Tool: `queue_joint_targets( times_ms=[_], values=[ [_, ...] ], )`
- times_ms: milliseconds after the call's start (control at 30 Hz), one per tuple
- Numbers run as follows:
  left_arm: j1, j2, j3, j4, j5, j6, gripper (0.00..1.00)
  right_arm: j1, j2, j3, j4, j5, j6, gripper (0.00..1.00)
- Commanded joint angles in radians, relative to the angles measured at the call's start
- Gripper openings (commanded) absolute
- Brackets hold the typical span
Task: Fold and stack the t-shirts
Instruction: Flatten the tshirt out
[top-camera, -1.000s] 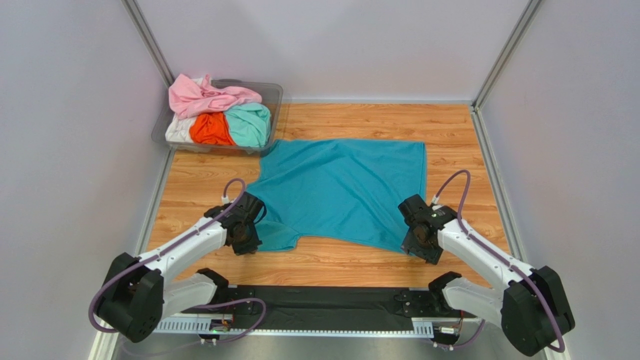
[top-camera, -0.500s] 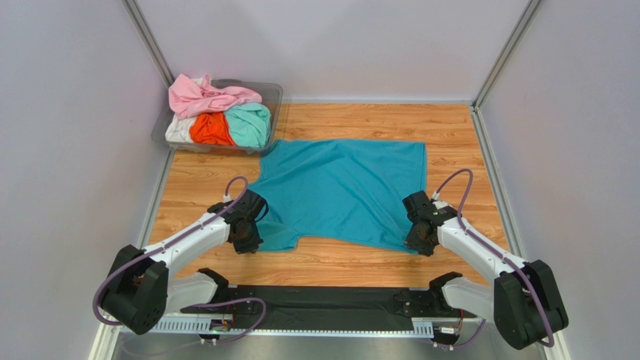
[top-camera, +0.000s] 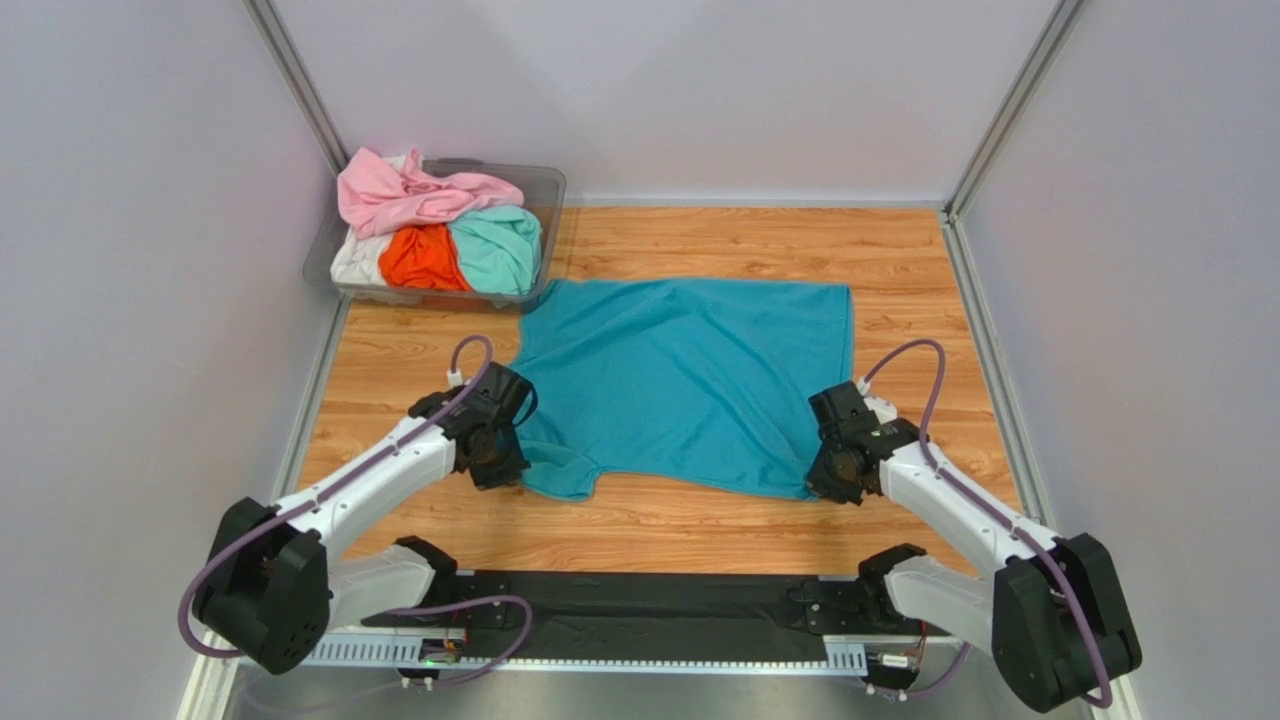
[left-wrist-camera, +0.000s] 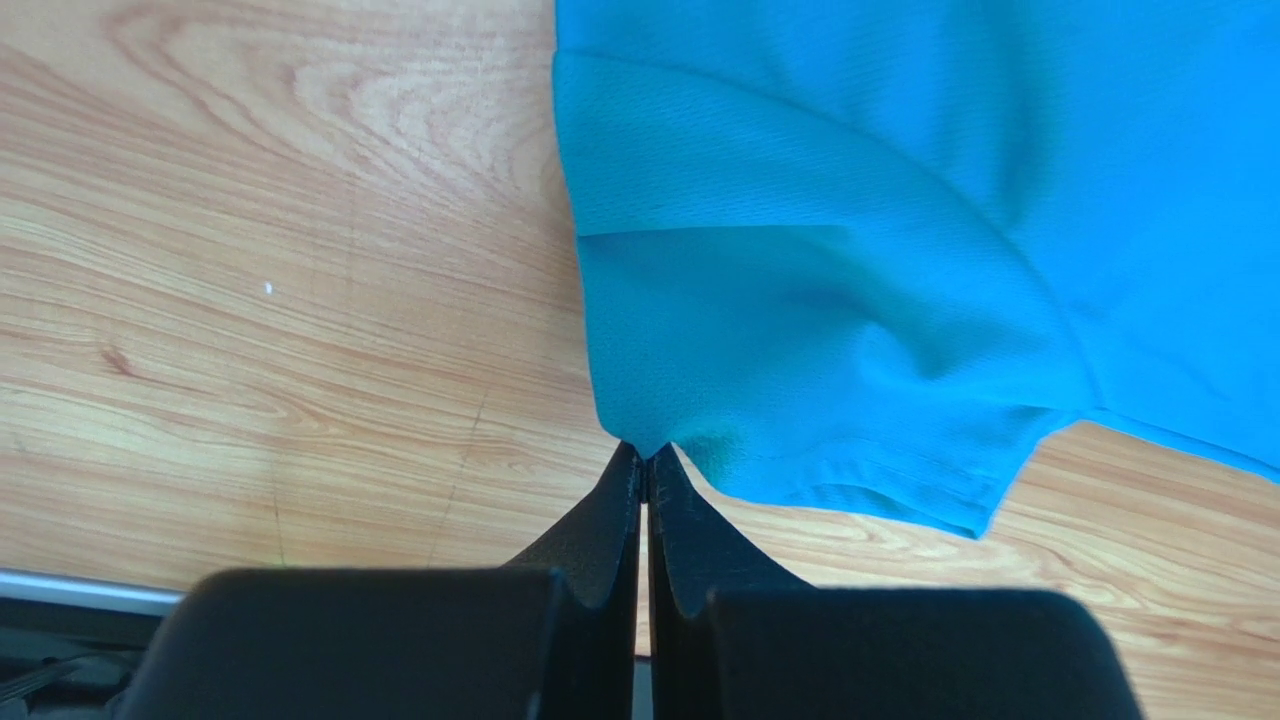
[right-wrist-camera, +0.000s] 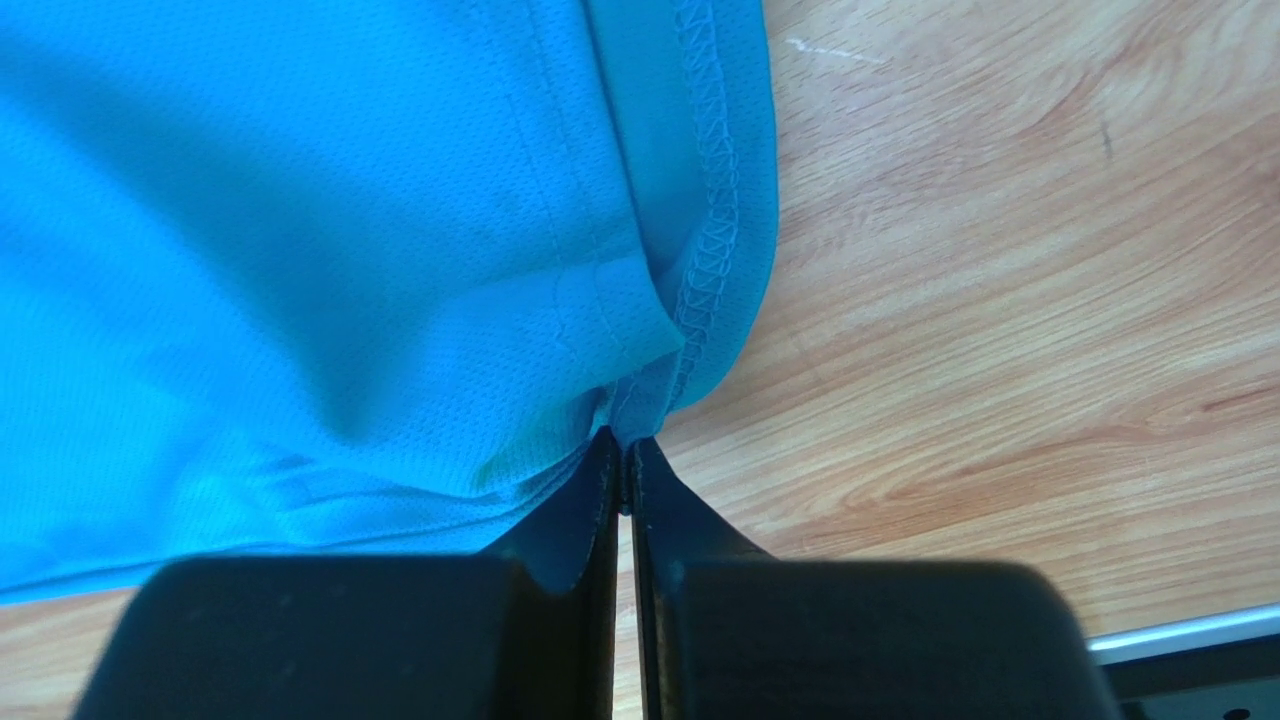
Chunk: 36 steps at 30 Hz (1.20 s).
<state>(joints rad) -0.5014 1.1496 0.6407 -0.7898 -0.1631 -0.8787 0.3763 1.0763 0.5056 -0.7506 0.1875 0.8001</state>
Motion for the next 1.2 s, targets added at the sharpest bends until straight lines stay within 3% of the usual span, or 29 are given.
queue_joint_targets(
  times_ms=[0,133,400,567,767,1167],
  values=[
    [0.006,-0.063,0.095,-0.025,-0.042,0.035,0.0,-0.005,-0.07,0.074,-0.021,-0.022,-0.068,0.0],
    [0.006,-0.151,0.213,-0.026,-0.11,0.081,0.0,-0.007,-0.163,0.241,-0.125,0.039,-0.143,0.0],
    [0.006,-0.31,0.511,0.053,-0.188,0.213,0.0,-0.004,-0.295,0.516,-0.17,0.131,-0.19,0.0],
    [0.006,-0.376,0.673,0.135,-0.092,0.273,0.0,-0.005,-0.343,0.707,-0.179,0.168,-0.232,0.0],
    [0.006,-0.387,0.911,0.167,0.009,0.345,0.0,-0.004,-0.316,1.118,-0.314,0.101,-0.303,0.0],
    [0.006,-0.363,1.307,0.15,0.217,0.435,0.0,-0.004,-0.303,1.465,-0.421,-0.157,-0.328,0.0]
  ],
)
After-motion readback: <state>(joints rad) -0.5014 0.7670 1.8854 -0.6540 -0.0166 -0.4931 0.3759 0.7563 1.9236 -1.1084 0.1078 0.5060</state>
